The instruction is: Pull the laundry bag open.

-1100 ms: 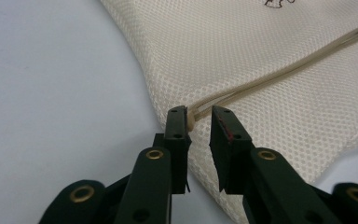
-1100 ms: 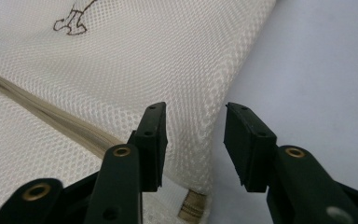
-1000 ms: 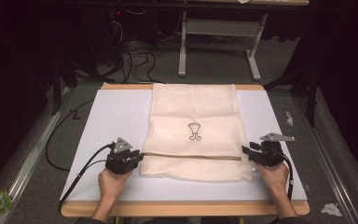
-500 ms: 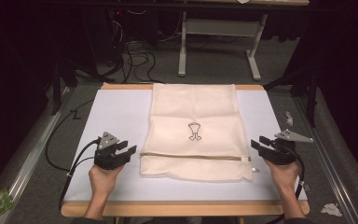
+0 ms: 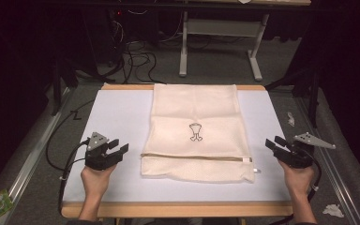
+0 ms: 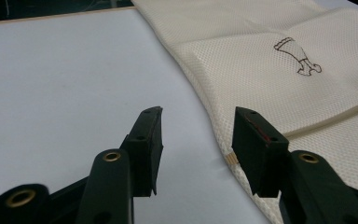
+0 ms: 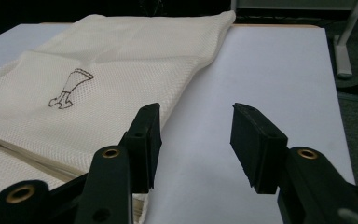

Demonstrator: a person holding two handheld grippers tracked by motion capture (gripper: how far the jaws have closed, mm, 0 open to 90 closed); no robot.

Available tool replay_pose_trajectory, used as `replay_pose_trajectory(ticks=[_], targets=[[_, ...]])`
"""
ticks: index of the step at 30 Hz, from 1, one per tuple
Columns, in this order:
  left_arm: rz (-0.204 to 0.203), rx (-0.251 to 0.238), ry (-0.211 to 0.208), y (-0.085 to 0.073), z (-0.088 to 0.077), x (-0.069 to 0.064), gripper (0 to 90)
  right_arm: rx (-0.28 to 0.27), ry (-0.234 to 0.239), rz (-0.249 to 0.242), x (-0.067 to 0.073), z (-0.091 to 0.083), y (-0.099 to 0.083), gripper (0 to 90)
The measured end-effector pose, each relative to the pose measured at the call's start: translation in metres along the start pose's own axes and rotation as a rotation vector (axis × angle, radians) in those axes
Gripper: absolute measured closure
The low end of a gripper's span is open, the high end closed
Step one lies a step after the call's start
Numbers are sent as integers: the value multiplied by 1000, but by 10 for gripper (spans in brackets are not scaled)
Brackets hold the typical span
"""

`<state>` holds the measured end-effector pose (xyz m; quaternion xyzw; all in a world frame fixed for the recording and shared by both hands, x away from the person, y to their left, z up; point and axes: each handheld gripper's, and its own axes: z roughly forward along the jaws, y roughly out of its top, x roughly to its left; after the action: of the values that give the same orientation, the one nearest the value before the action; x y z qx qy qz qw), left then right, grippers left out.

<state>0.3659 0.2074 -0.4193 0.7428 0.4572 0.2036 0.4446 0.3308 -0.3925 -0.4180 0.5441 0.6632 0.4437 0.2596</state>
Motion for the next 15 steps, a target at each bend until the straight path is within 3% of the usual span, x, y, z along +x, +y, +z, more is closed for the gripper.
replay_pose_trajectory(ticks=[15], targets=[[-72,-27,25,-9,-5,17,501,-34,-36,40,-19,-12,-11,537]])
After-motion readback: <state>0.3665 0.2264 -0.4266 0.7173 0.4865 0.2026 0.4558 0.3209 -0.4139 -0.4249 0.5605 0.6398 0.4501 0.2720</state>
